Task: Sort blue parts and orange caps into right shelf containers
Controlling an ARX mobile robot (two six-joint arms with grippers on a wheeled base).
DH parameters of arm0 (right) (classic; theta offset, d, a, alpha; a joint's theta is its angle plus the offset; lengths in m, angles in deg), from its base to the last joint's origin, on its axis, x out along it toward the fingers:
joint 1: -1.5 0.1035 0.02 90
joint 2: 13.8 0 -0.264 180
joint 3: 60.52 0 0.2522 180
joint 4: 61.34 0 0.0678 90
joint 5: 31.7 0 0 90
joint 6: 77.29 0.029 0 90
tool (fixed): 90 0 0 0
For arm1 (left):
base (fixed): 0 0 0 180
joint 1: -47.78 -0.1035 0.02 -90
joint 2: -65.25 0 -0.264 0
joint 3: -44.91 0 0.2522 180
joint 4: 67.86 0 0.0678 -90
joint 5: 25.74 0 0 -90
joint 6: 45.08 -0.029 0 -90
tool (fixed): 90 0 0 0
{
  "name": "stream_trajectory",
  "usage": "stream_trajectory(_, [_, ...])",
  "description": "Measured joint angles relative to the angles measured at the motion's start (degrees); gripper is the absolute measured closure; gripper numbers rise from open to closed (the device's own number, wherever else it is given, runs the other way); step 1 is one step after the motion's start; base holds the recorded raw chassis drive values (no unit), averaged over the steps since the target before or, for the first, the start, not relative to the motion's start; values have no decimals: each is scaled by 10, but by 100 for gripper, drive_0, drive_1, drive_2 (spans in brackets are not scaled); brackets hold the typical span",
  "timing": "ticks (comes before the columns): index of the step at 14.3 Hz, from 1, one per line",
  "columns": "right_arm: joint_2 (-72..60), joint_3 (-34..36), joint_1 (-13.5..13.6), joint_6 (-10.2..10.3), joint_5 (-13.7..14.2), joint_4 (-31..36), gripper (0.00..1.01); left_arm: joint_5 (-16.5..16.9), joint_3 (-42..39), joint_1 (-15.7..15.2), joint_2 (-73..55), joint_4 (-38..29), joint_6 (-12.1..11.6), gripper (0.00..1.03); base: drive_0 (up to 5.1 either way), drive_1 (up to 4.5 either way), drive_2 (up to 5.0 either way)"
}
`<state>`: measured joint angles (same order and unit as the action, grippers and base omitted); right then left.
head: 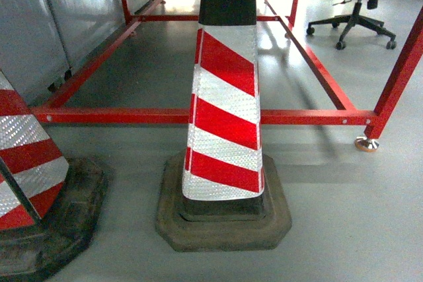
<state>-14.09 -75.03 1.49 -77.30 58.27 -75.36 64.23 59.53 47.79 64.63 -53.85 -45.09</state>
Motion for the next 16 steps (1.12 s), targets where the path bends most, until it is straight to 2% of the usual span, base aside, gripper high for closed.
stream_trajectory(16, [0, 0, 0, 0, 0, 0, 3, 0, 0, 0, 0, 0, 0, 5, 0, 0, 0])
